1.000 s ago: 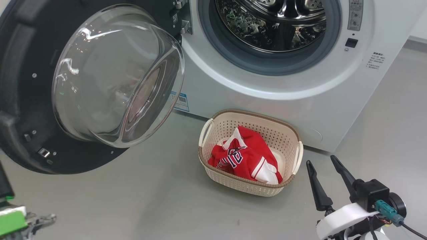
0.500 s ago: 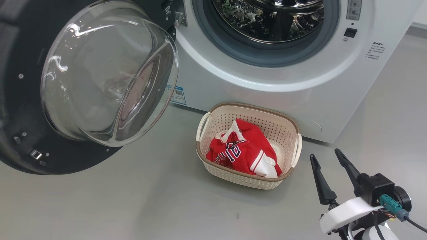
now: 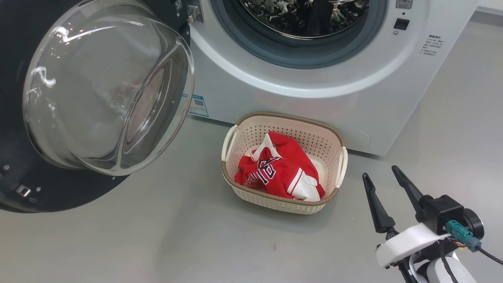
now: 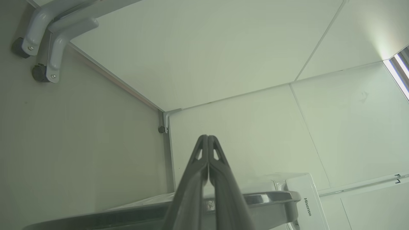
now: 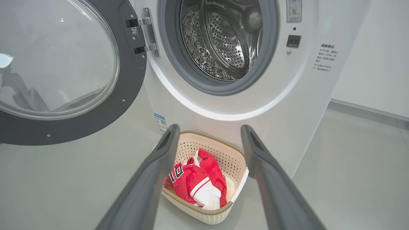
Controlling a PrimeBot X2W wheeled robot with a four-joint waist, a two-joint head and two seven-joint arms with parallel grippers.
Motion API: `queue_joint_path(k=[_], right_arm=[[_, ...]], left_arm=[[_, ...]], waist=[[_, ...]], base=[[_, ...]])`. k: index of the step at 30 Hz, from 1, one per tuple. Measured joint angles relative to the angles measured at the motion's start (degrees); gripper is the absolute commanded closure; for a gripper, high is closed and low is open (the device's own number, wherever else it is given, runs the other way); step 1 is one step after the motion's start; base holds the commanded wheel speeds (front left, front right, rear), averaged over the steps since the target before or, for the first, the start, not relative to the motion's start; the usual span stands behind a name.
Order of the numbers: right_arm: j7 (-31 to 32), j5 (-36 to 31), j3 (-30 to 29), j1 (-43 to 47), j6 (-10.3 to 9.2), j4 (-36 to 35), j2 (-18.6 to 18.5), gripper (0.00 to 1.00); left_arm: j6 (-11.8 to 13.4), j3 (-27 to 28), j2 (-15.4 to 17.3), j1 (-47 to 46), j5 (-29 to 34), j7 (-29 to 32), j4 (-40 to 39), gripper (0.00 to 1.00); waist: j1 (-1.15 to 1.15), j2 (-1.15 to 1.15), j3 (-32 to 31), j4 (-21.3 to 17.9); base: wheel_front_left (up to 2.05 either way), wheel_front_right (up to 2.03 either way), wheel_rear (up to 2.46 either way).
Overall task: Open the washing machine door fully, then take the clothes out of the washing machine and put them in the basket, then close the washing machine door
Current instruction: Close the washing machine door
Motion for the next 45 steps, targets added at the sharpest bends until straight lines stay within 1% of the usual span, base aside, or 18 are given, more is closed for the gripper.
queue_joint_path(k=[8, 12, 16, 22, 30, 38, 41, 45], right_arm=[[0.18, -0.01, -0.04, -0.56, 0.15, -0.09, -0.10, 0.00], [0.16, -0.01, -0.47, -0.60, 0.13, -0.16, -0.27, 0.00], [0.16, 0.00, -0.87, -0.62, 0.09, -0.15, -0.46, 0.00], [0.15, 0.00, -0.97, -0.62, 0.09, -0.13, -0.56, 0.00], [0.15, 0.05, -0.91, -0.62, 0.09, -0.11, -0.56, 0.00], [0.15, 0.11, -0.88, -0.63, 0.09, 0.03, -0.48, 0.00], [0.05, 0.15, -0.88, -0.63, 0.09, 0.30, -0.47, 0.00], [-0.08, 0.16, -0.88, -0.63, 0.09, 0.35, -0.37, 0.00]], left_arm=[[0.08, -3.86, 2.22, -1.04, 0.64, 4.23, 4.74, 1.00], [0.07, -5.75, 2.37, -1.44, 0.68, 5.79, 6.70, 1.00], [-0.03, -5.71, 2.44, -2.97, 0.67, 6.04, 8.24, 1.00], [-0.94, -5.97, 3.05, -3.40, 0.67, 7.42, 10.27, 1.00], [-4.41, -7.47, 4.15, -3.30, 0.64, 11.27, 11.17, 1.00], [-8.29, -9.11, 3.98, -2.60, 0.36, 14.73, 10.91, 1.00], [-9.43, -9.69, 3.72, -1.94, -0.12, 16.25, 10.35, 1.00], [-10.15, -10.60, 3.60, -1.03, -0.59, 18.18, 9.24, 1.00]], waist=[[0.00, 0.00, 0.89, -1.79], [0.00, 0.00, 1.53, -2.34], [0.00, 0.00, 1.77, -2.51], [0.00, 0.00, 1.82, -2.48], [0.00, 0.00, 1.74, -2.34], [0.00, 0.00, 1.65, -2.25], [0.00, 0.00, 1.45, -2.19], [0.00, 0.00, 1.21, -2.10]], base=[[0.00, 0.00, 0.00], [0.00, 0.00, 0.00], [0.00, 0.00, 0.00], [0.00, 0.00, 0.00], [0.00, 0.00, 0.00], [0.00, 0.00, 0.00], [0.00, 0.00, 0.00], [0.00, 0.00, 0.00]])
